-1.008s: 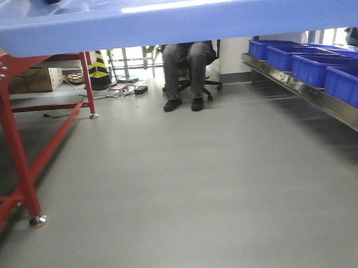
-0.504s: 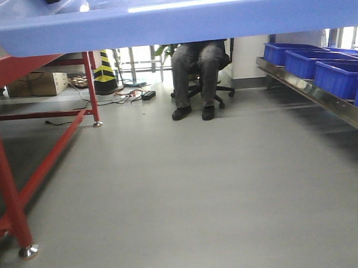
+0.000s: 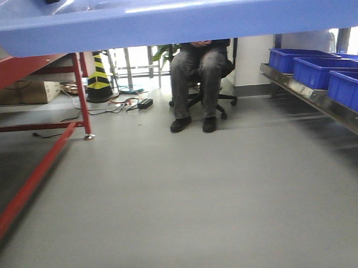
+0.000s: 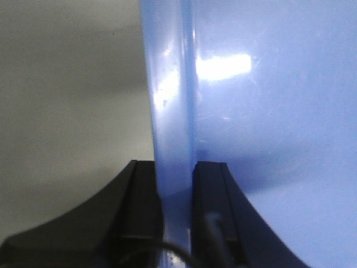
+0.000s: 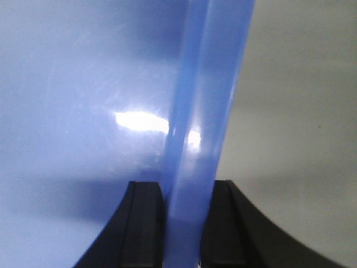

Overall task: Grab blue tray and place on right shelf
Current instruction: 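Drive the base across the floor toward the steel shelf, holding the tray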

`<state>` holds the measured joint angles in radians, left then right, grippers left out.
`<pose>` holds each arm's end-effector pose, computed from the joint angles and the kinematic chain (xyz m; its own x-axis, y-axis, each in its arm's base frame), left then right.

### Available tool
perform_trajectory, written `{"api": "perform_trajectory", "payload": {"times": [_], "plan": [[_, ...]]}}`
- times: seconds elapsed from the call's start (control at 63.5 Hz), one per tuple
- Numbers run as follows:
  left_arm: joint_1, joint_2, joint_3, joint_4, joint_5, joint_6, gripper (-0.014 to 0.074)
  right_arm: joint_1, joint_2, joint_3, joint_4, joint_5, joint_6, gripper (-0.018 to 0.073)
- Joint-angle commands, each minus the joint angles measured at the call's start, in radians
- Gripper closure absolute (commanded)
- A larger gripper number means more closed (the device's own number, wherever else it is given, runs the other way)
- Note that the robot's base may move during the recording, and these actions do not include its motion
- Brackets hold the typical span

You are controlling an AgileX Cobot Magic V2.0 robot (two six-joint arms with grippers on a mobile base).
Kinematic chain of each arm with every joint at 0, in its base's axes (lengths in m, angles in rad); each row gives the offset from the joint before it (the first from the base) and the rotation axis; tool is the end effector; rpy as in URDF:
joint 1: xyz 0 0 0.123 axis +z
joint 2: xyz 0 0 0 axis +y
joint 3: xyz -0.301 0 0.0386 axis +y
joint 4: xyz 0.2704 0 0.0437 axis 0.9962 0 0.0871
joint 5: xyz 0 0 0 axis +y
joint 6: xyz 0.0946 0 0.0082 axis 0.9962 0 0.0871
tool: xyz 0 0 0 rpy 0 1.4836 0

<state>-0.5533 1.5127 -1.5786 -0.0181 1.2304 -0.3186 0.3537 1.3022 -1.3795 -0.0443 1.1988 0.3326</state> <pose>0.2824 -0.1763 0.4035 -0.8799 0.1686 -0.4442 0.2655 0.9498 -0.1654 0.2565 0.0905 0.4063 -0.8677 0.0111 -0.4970 -0.0592 0.9903 0.1255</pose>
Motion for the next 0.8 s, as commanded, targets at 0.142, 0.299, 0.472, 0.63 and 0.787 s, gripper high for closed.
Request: {"api": "perform_trajectory", "payload": {"times": [0.142,0.299,0.472,0.63,0.787], "plan": [[-0.011,-0.038,-0.021,0.002,0.109,0.031,0.0645,-0.003,-0.027,-0.03,-0.024,-0.065,-0.02,0.0503],[-0.011,-0.038,-0.021,-0.02,0.109,0.031,0.0645,-0.003,-0.027,-0.03,-0.024,-0.066,-0.02,0.0503],[-0.011,-0.038,-0.021,-0.023,0.109,0.031,0.0645,-0.003,-0.027,-0.03,-0.024,-0.065,-0.02,0.0503],[-0.011,-0.038,-0.021,-0.031,0.109,0.031,0.0645,-0.003,-0.027,-0.03,-0.024,-0.065,-0.02,0.0503],[-0.011,-0.038,-0.021,-0.031,0.109,0.031,0.0645,-0.003,-0.027,-0.03,-0.024,-0.065,-0.02,0.0503]]}}
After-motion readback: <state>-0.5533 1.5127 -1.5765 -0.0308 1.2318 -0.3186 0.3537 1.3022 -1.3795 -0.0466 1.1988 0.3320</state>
